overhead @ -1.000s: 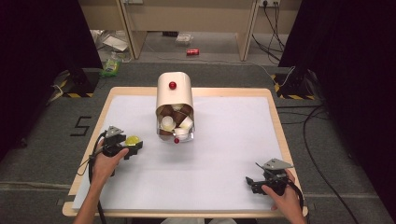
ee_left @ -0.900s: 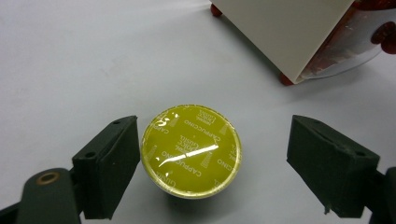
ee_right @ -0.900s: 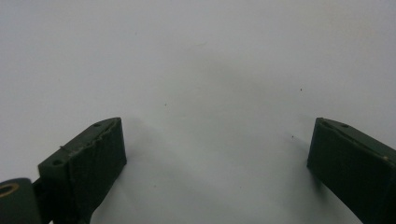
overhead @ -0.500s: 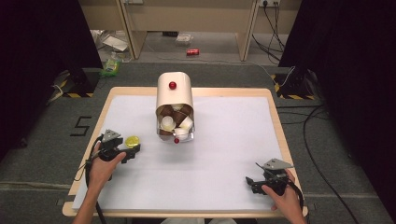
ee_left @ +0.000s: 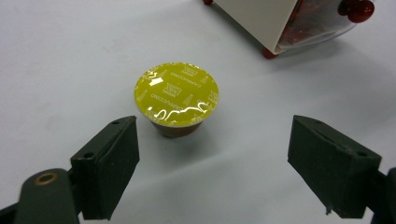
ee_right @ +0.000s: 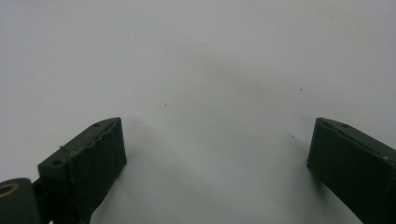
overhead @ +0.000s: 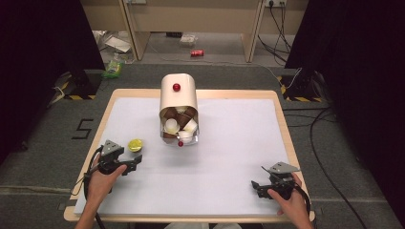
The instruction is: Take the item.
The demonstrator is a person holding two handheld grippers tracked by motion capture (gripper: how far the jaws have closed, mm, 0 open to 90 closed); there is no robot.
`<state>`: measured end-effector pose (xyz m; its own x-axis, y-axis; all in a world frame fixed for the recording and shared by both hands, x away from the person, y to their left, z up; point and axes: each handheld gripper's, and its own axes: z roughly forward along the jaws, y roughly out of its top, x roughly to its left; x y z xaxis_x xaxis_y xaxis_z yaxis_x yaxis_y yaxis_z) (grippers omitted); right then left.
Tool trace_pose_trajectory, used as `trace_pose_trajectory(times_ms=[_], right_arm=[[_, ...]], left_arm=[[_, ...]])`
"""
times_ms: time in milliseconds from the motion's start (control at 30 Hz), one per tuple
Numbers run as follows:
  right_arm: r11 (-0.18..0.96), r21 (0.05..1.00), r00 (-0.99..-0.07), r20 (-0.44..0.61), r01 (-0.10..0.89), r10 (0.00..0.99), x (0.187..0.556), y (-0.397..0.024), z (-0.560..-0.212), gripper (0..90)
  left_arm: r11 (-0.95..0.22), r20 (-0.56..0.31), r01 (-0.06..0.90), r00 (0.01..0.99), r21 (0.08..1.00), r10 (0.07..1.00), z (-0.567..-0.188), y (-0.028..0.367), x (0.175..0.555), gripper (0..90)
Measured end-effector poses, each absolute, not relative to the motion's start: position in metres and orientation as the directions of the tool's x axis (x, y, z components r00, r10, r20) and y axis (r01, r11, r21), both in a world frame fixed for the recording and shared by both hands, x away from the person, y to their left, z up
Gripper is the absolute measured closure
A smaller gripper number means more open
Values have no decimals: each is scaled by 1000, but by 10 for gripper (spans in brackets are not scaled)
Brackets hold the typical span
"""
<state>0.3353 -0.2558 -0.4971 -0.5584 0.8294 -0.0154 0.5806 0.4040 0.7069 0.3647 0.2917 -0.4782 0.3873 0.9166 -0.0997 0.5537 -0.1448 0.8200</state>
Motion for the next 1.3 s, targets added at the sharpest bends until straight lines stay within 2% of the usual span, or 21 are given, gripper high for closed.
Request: trace_pose_trajectory(times_ms=[1300], right_arm=[[404, 707, -559, -14, 581, 829, 335, -256, -497, 47]], left_arm=[[-216, -65, 553, 445, 805, 893, -498, 276, 317, 164]])
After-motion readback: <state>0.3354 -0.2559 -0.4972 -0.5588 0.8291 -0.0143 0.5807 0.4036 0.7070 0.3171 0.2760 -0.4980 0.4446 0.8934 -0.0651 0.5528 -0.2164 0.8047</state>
